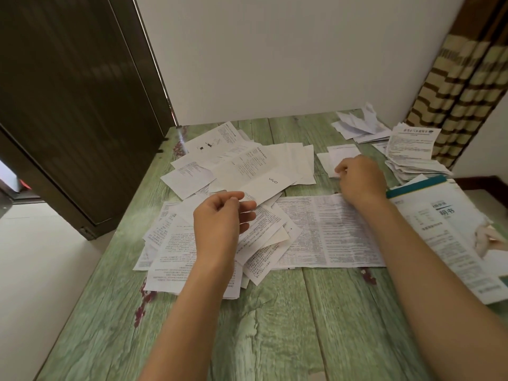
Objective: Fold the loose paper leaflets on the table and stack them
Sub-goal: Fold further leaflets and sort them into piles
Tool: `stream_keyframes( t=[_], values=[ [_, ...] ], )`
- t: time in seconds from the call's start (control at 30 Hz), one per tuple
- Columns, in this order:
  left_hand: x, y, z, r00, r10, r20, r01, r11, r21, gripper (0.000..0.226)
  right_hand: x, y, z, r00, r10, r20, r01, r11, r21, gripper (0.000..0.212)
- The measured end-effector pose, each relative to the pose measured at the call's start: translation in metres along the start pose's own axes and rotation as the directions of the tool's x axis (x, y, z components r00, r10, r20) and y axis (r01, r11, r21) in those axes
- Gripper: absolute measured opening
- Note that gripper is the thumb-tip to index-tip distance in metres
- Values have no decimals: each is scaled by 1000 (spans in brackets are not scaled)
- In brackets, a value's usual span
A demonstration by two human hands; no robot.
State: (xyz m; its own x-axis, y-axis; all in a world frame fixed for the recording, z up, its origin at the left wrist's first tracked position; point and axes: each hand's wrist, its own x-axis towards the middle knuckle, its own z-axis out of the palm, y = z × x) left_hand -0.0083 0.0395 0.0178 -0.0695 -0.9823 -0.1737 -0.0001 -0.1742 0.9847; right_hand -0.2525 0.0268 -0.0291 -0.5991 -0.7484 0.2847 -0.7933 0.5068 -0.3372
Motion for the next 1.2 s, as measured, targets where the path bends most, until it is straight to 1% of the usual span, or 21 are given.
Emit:
stream_keyframes(
  t=[0.1, 0.2, 0.3, 0.37, 0.43, 0.47, 0.5, 0.6, 0.67, 0.73, 0.87, 0.97, 1.13, 1.2],
  values=[
    [-1, 0, 0, 1000, -2, 4, 2, 1000, -4, 24, 6, 1, 5, 999, 26, 41, -24, 998, -50, 29],
    [0, 0, 1, 1000, -5, 5, 5, 1000, -6, 24, 12, 0, 10, 988, 12, 154, 13, 988, -155, 49],
    [0, -1, 2, 1000, -14, 1, 14, 1000, -7, 24, 18, 0, 8, 973, 9, 229, 35, 982, -188, 52],
    [0, 0, 2, 1000, -18, -1, 18, 1000, -6, 24, 23, 3, 9, 971, 8, 237, 32, 986, -165, 53],
    [0, 0, 3, 1000, -24, -3, 24, 1000, -10, 24, 33, 8, 9, 972, 50, 231, -44, 999, -30, 48],
    [0, 0, 4, 1000, -28, -2, 28, 1000, -12, 24, 37, 11, 10, 974, 54, 219, -60, 998, 17, 45],
    [0, 0, 4, 1000, -31, 1, 31, 999, -13, 24, 40, 12, 11, 976, 47, 212, -52, 998, 20, 42],
    [0, 1, 7, 999, -39, 6, 39, 999, -18, 23, 44, 12, 16, 982, 21, 186, 8, 988, -155, 43],
    [0, 2, 8, 999, -46, 7, 46, 999, -27, 24, 44, 9, 20, 984, 45, 171, -7, 976, -217, 45],
    [0, 2, 9, 998, -56, 12, 57, 998, -33, 24, 44, 8, 22, 981, 68, 182, -19, 966, -259, 51],
    [1, 1, 11, 998, -59, 29, 60, 998, -37, 24, 46, 7, 24, 966, 95, 240, -25, 960, -279, 60],
    [-1, 1, 12, 997, -68, 34, 70, 997, -42, 24, 42, 4, 24, 962, 107, 252, -31, 957, -287, 64],
    [-3, 3, 13, 996, -75, 53, 77, 996, -51, 25, 30, -1, 19, 949, 127, 289, -45, 961, -273, 71],
    [-3, 3, 13, 996, -82, 42, 85, 993, -81, 25, 27, -6, 12, 946, 128, 297, -52, 966, -252, 72]
  ],
)
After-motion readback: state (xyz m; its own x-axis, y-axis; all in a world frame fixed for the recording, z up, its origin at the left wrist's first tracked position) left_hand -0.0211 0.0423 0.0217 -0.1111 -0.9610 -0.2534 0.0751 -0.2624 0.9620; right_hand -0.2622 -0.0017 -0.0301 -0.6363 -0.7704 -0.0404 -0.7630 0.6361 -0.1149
